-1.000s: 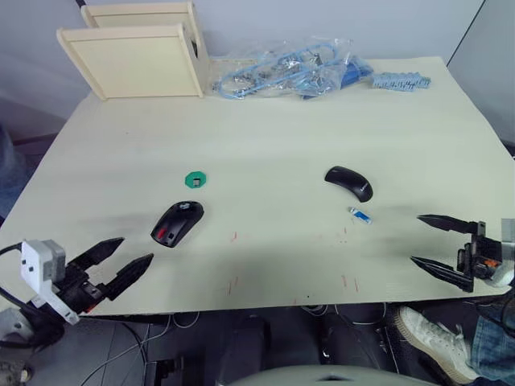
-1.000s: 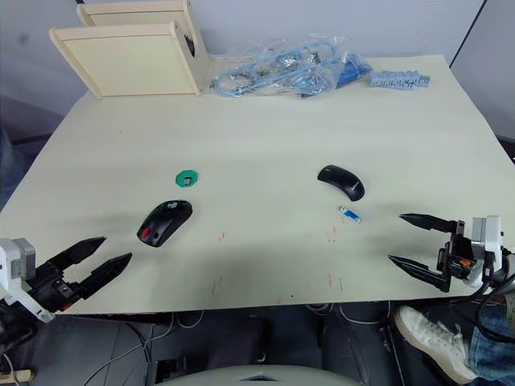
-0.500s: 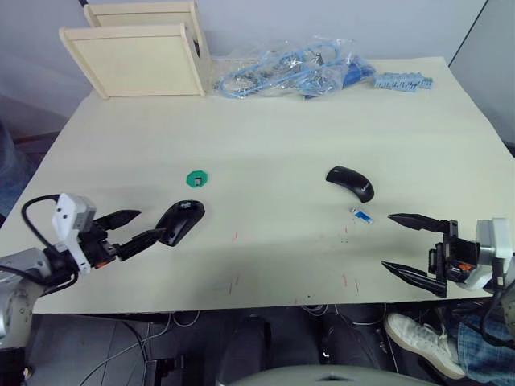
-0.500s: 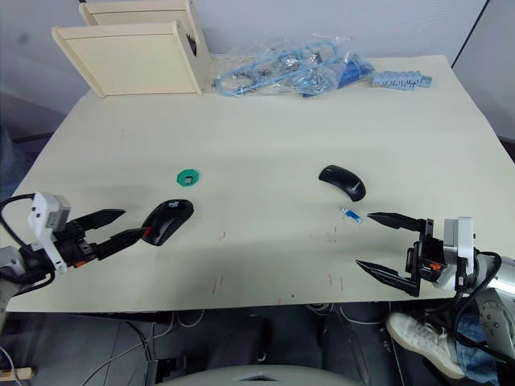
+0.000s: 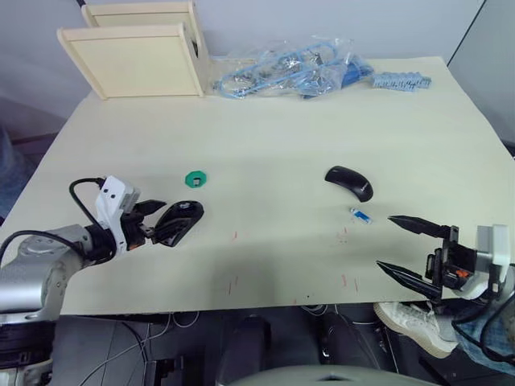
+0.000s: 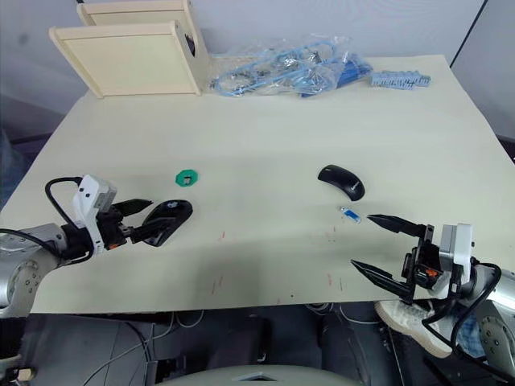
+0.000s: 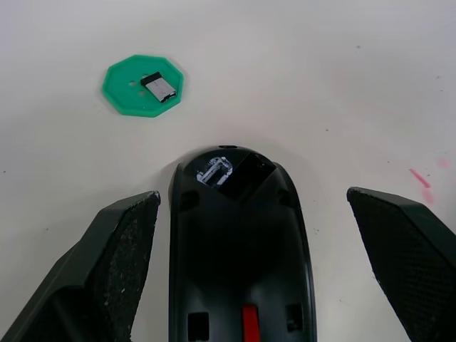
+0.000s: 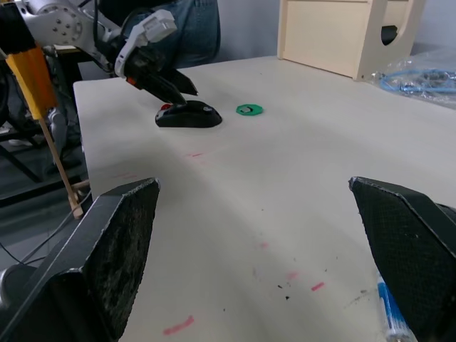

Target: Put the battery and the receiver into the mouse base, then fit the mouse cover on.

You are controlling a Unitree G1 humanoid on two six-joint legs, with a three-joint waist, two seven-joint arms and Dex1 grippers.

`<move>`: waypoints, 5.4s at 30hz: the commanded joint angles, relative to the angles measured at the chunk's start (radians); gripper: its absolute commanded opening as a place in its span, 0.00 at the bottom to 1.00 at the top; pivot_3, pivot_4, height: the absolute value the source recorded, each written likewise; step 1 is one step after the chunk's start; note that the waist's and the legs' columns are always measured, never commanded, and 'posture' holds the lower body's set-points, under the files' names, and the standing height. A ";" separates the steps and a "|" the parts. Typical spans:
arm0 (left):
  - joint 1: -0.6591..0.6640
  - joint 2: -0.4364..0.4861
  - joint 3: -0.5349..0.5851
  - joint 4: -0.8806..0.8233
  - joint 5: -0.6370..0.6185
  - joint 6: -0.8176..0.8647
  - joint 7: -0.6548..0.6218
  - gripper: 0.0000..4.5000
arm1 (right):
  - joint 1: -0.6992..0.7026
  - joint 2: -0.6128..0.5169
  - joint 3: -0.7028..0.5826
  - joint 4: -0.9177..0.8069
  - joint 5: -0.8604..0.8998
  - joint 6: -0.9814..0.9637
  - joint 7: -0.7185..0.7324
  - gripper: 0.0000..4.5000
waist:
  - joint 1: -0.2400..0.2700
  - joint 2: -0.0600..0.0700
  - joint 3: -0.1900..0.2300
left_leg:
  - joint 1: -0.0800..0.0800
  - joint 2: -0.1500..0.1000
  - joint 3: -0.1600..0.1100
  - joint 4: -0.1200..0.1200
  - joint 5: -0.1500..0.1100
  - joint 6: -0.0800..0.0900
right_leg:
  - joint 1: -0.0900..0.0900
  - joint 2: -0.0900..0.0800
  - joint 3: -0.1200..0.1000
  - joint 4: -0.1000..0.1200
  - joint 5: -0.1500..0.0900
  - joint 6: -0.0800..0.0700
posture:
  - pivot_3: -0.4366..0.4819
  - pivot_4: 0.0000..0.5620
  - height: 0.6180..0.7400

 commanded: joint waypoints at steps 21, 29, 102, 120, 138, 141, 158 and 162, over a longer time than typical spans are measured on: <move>-0.042 0.015 -0.063 0.087 0.139 -0.097 -0.038 0.99 | -0.013 0.016 0.012 -0.011 -0.008 -0.023 -0.018 1.00 | 0.000 0.000 0.000 | 0.000 0.000 0.001 0.000 0.000 0.000 | 0.000 0.000 0.000 0.000 0.000 0.000 | 0.48 0.27 1.00; -0.047 0.013 -0.075 0.120 0.147 -0.134 -0.082 0.65 | -0.005 0.019 0.010 -0.010 -0.012 -0.029 -0.017 1.00 | 0.000 0.000 0.000 | 0.000 0.000 0.001 0.000 0.000 0.000 | 0.000 0.000 0.000 0.000 0.000 0.000 | 0.48 0.27 1.00; -0.588 -0.316 -0.821 0.013 0.503 -0.055 -0.224 0.65 | -0.254 0.001 0.203 0.124 -0.303 0.386 -0.467 0.60 | 0.011 0.000 -0.001 | -0.002 -0.004 0.004 0.003 0.000 0.000 | 0.001 0.002 0.000 0.001 0.000 0.000 | 0.48 0.27 1.00; -0.570 -0.318 -0.818 -0.023 0.505 -0.023 -0.217 0.65 | -0.258 0.050 0.211 0.162 -0.353 0.360 -0.493 0.01 | 0.008 0.001 -0.001 | -0.002 -0.004 0.004 0.003 0.000 0.000 | 0.001 0.002 0.000 0.001 0.000 0.000 | 0.48 0.27 1.00; -0.572 -0.311 -0.812 -0.013 0.517 -0.040 -0.230 0.65 | -0.548 -0.017 0.323 -0.305 -0.091 1.192 -0.626 0.01 | 0.006 0.001 -0.001 | -0.003 -0.004 0.001 0.004 0.000 0.000 | 0.001 0.002 -0.003 0.001 0.000 0.000 | 0.48 0.27 1.00; -0.572 -0.311 -0.813 -0.013 0.517 -0.042 -0.232 0.65 | -0.607 0.020 0.350 -0.301 -0.075 1.311 -0.674 0.01 | 0.007 0.001 -0.001 | -0.004 -0.005 0.000 0.004 0.000 0.000 | 0.000 0.001 -0.004 0.000 0.000 0.000 | 0.48 0.27 1.00; -0.556 -0.308 -0.817 -0.040 0.519 -0.025 -0.228 0.65 | -0.763 0.158 0.446 -0.184 -0.122 1.504 -0.800 0.01 | 0.000 0.001 -0.001 | -0.003 -0.005 0.000 0.004 0.000 0.000 | 0.000 0.001 -0.004 0.001 0.000 0.000 | 0.48 0.27 1.00; -0.555 -0.310 -0.819 -0.042 0.521 -0.024 -0.226 0.65 | -0.795 0.175 0.461 -0.150 -0.130 1.510 -0.805 0.01 | 0.002 0.001 -0.001 | -0.003 -0.005 0.000 0.004 0.000 0.000 | 0.000 0.001 -0.004 0.001 0.000 0.000 | 0.48 0.27 1.00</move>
